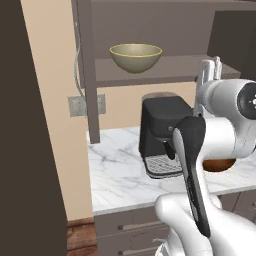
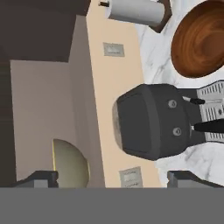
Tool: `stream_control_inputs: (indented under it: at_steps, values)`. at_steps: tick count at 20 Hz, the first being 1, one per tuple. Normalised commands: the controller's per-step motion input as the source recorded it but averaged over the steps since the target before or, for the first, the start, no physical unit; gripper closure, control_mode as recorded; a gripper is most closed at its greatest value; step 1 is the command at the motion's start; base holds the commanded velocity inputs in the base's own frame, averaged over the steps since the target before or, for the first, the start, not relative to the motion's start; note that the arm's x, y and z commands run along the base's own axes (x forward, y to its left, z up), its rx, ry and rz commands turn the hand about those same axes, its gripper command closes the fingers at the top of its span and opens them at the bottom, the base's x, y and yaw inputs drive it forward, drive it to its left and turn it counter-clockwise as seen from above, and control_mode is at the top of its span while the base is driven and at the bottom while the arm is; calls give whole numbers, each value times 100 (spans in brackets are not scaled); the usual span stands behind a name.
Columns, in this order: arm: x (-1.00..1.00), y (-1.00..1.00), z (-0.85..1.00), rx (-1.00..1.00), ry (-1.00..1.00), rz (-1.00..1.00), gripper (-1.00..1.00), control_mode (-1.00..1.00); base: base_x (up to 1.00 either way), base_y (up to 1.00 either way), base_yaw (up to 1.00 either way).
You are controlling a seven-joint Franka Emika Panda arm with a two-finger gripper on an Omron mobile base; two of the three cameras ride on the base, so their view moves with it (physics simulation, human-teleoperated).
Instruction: Open the cabinet. Pick the bowls from the counter and place them in the cabinet. Then close the cabinet.
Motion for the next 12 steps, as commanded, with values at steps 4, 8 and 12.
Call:
stream_control_inputs:
  at_steps: [4, 8, 12]
  values:
    - [-36, -25, 11, 3, 1, -25, -100, -100, 0, 0, 0]
    - [-18, -18, 4, 6, 0, -12, -100, -100, 0, 0, 0]
    - [-23, -15, 0, 8, 0, -6, -100, -100, 0, 0, 0]
